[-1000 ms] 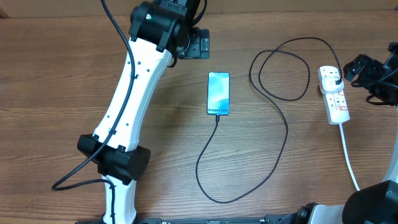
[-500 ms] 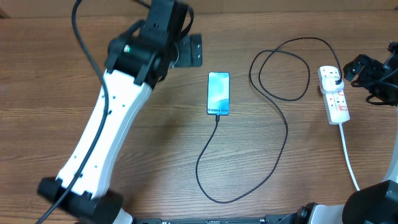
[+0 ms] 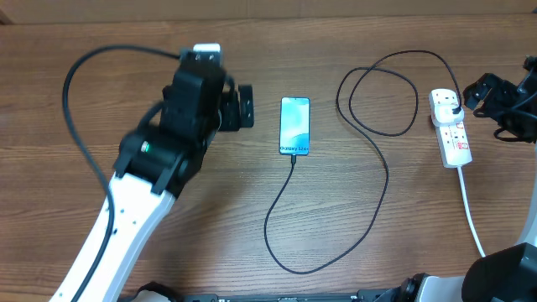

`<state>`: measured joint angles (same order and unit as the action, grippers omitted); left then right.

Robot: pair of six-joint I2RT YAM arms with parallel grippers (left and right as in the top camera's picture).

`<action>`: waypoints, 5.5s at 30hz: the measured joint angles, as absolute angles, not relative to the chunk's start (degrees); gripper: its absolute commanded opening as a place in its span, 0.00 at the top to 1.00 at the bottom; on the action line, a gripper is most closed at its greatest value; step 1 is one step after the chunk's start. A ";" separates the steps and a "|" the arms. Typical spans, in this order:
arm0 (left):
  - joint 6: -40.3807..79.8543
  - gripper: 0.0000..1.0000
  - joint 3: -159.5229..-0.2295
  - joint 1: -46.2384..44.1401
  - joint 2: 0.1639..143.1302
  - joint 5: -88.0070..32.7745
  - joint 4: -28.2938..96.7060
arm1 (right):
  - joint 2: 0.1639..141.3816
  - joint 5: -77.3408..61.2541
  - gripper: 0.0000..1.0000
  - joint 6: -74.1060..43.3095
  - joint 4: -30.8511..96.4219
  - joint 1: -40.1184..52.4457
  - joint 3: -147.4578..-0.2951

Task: Plug charger to phone and switch on socket

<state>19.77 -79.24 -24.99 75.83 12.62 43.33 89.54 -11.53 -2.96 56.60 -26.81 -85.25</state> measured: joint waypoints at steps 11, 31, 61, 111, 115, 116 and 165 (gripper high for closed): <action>15.53 0.00 -52.51 -24.99 57.45 12.71 18.90 | 89.54 -11.55 0.00 -3.01 56.60 -26.81 -85.25; 5.98 0.00 -17.91 -12.56 27.42 -0.51 -5.85 | 89.54 -11.55 0.00 -2.98 56.62 -26.81 -85.25; 5.72 0.00 -0.64 0.91 0.86 -7.18 -8.97 | 89.54 -11.55 0.00 -2.98 56.60 -26.81 -85.25; 1.30 0.00 -0.51 2.00 0.84 -5.15 3.92 | 89.54 -11.55 0.00 -2.98 56.62 -26.81 -85.25; 1.30 0.00 -0.51 2.00 0.84 -5.15 3.92 | 89.54 -11.53 0.00 -3.01 56.64 -26.81 -85.25; 1.30 0.00 -0.51 2.00 0.84 -5.15 3.92 | 89.54 -11.53 0.00 -2.98 56.62 -26.81 -85.25; 1.30 0.00 -0.51 2.00 0.84 -5.15 3.92 | 89.54 -11.16 0.00 -2.96 56.47 -26.81 -85.25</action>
<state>1.30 -0.51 2.00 0.84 -5.15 3.92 89.54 -11.16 -2.96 56.47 -26.81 -85.25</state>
